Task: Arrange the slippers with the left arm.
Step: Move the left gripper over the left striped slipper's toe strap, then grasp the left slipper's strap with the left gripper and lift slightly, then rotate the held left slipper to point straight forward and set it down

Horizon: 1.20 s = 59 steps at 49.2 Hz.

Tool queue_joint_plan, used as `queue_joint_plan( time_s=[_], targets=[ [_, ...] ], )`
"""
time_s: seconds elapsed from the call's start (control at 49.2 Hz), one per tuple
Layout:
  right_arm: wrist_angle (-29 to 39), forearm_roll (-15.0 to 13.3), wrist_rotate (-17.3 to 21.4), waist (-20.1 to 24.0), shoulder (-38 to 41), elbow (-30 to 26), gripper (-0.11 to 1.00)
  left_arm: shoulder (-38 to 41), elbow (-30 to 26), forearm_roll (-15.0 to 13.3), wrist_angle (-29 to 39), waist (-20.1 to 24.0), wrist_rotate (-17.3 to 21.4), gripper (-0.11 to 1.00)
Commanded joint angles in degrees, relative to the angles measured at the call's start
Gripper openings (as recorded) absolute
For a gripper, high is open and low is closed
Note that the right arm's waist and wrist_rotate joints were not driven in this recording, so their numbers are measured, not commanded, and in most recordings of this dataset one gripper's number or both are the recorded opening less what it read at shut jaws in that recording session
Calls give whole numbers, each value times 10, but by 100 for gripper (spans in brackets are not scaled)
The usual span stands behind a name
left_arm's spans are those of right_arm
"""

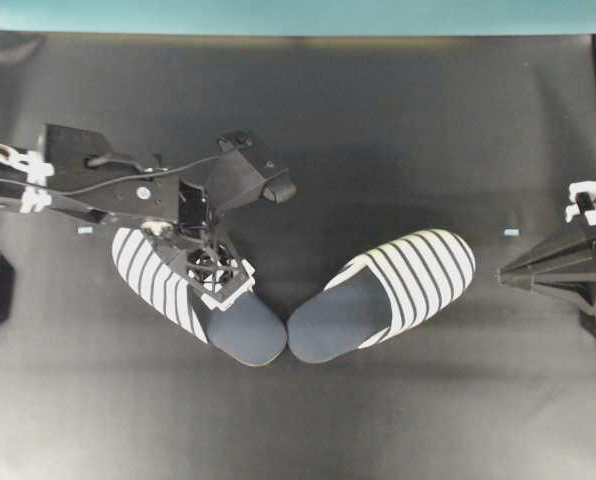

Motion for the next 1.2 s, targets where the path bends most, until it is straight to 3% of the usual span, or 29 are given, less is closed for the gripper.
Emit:
queue_joint_plan(
  time_s=[0.0, 0.203, 0.325, 0.407, 0.549, 0.63, 0.732, 0.874, 1.057, 1.179],
  targets=[
    [-2, 1, 0, 0, 2, -4, 0, 8, 7, 3, 0, -1, -1, 89],
    [-2, 1, -1, 0, 1, -4, 0, 13, 8, 3, 1, -1, 0, 88],
    [-2, 1, -1, 0, 0, -3, 0, 12, 7, 3, 1, -5, 3, 79],
    [-2, 1, -1, 0, 1, -3, 0, 11, 5, 3, 3, -9, 7, 60],
    [-3, 1, -1, 0, 1, -2, 0, -5, 6, 3, 8, -15, 11, 18],
    [-4, 1, 0, 0, 1, -1, 0, -14, 6, 3, 16, -17, 26, 2],
    [-3, 1, -1, 0, 0, -1, 0, -27, 1, 4, 24, -25, 70, 1],
    [-2, 1, 0, 0, -3, 0, 0, -47, -17, 7, 49, -35, 160, 1],
    [-2, 1, -1, 0, -7, 2, 0, -65, -47, 11, 92, -39, 315, 1],
    [-2, 1, -1, 0, -8, 3, 0, -67, -47, 17, 91, -36, 389, 1]
  ],
)
